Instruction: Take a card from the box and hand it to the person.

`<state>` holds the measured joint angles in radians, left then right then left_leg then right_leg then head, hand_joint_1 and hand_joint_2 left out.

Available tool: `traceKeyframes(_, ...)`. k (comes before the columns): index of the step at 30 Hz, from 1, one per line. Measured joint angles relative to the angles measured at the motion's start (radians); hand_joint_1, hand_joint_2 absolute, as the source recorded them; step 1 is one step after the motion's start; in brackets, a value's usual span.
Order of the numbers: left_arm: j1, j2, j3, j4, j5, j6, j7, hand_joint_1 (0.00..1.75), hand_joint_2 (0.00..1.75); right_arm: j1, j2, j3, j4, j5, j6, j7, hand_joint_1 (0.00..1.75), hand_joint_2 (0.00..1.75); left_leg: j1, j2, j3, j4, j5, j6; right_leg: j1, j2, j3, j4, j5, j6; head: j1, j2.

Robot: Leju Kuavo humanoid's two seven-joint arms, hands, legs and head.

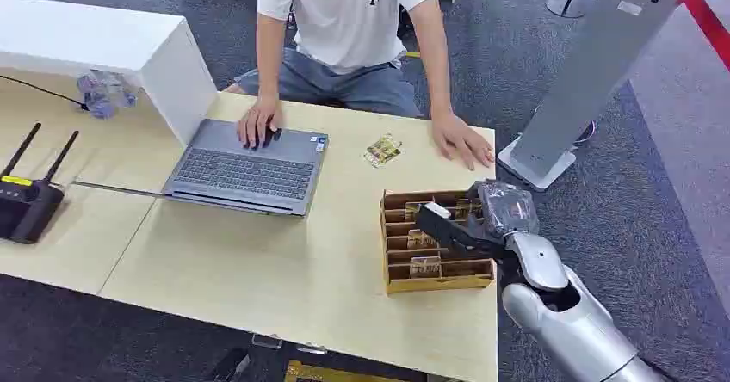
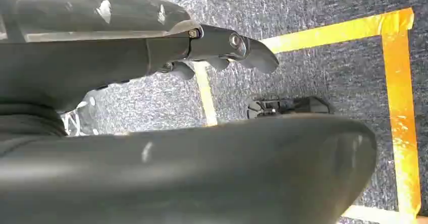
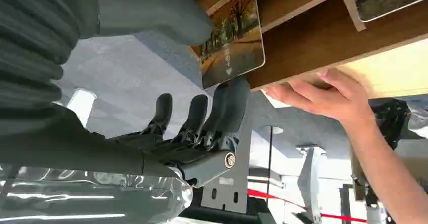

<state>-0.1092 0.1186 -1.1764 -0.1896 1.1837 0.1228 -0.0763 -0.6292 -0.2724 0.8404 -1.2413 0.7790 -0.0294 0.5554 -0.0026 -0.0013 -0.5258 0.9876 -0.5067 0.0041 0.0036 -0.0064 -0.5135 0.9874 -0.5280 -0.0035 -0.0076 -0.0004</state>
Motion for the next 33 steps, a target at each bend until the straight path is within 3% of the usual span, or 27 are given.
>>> traceKeyframes(19, 0.0, 0.0, 0.0, 0.0, 0.006, 0.0, 0.001, 0.0, 0.0, 0.0, -0.004, 0.01, 0.006, -0.005, 0.009, -0.002, 0.79, 1.75, 0.0, 0.0, 0.0, 0.0, 0.0, 0.0, 0.0, 0.0, 0.0, 0.0, 0.0, 0.0, 0.0, 0.0)
traceKeyframes(20, 0.0, 0.0, 0.0, 0.0, 0.006, 0.001, 0.001, 0.0, 0.0, 0.0, -0.004, 0.011, 0.007, -0.006, 0.009, -0.003, 0.91, 1.75, 0.0, 0.0, 0.0, 0.0, 0.0, 0.0, 0.0, 0.0, 0.0, 0.0, 0.0, 0.0, 0.0, 0.0)
traceKeyframes(22, 0.0, 0.0, 0.0, 0.0, 0.006, 0.001, 0.001, 0.0, 0.0, 0.0, -0.004, 0.013, 0.009, -0.007, 0.008, -0.004, 0.96, 1.75, 0.0, 0.0, 0.0, 0.0, 0.0, 0.0, 0.0, 0.0, 0.0, 0.0, 0.0, 0.0, 0.0, 0.0)
traceKeyframes(24, 0.0, 0.0, 0.0, 0.0, 0.006, 0.002, 0.001, 0.0, 0.0, 0.0, -0.004, 0.013, 0.01, -0.007, 0.008, -0.005, 1.17, 1.75, 0.0, 0.0, 0.0, 0.0, 0.0, 0.0, 0.0, 0.0, 0.0, 0.0, 0.0, 0.0, 0.0, 0.0)
traceKeyframes(25, 0.0, 0.0, 0.0, 0.0, 0.006, 0.002, 0.001, 0.0, 0.0, 0.0, -0.004, 0.013, 0.01, -0.008, 0.008, -0.005, 1.17, 1.75, 0.0, 0.0, 0.0, 0.0, 0.0, 0.0, 0.0, 0.0, 0.0, 0.0, 0.0, 0.0, 0.0, 0.0)
traceKeyframes(26, 0.0, 0.0, 0.0, 0.0, 0.006, 0.002, 0.001, 0.0, 0.0, 0.0, -0.004, 0.013, 0.01, -0.008, 0.008, -0.005, 1.31, 1.75, 0.0, 0.0, 0.0, 0.0, 0.0, 0.0, 0.0, 0.0, 0.0, 0.0, 0.0, 0.0, 0.0, 0.0)
traceKeyframes(28, 0.0, 0.0, 0.0, 0.0, 0.006, 0.002, 0.001, 0.0, 0.0, 0.0, -0.004, 0.013, 0.011, -0.008, 0.008, -0.005, 1.31, 1.75, 0.0, 0.0, 0.0, 0.0, 0.0, 0.0, 0.0, 0.0, 0.0, 0.0, 0.0, 0.0, 0.0, 0.0)
traceKeyframes(33, 0.0, 0.0, 0.0, 0.0, 0.006, 0.002, 0.001, 0.0, 0.0, 0.0, -0.004, 0.013, 0.011, -0.008, 0.008, -0.006, 1.5, 1.75, 0.0, 0.0, 0.0, 0.0, 0.0, 0.0, 0.0, 0.0, 0.0, 0.0, 0.0, 0.0, 0.0, 0.0)
